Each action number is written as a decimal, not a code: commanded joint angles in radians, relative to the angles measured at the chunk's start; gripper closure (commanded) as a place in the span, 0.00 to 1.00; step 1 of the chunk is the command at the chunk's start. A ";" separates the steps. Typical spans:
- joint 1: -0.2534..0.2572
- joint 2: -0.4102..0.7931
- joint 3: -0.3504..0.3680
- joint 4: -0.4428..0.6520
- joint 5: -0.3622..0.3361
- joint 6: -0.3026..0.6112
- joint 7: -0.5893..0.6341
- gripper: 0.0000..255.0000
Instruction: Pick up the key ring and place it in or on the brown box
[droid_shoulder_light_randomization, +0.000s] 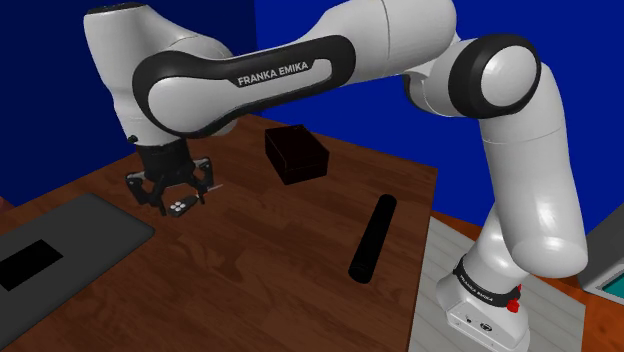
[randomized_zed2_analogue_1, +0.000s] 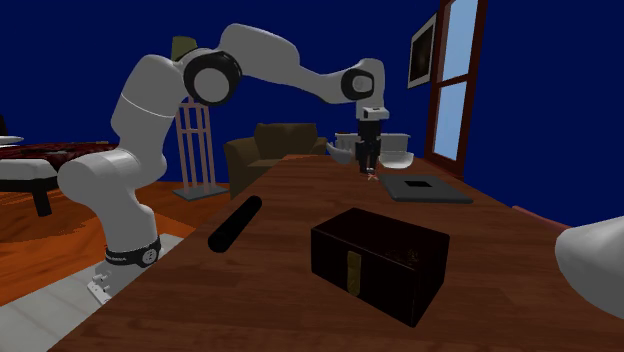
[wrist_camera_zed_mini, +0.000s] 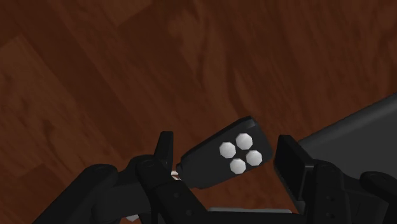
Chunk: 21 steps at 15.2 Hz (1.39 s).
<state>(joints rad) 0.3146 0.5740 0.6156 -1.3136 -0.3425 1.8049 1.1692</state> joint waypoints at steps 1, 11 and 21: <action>0.003 -0.003 0.001 0.024 0.003 -0.026 -0.004 1.00; 0.037 0.006 0.003 0.175 0.004 -0.162 -0.019 1.00; -0.250 -0.239 0.007 -0.161 0.136 -0.039 -0.230 1.00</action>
<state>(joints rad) 0.0949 0.3637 0.6232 -1.4369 -0.2235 1.7522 0.9663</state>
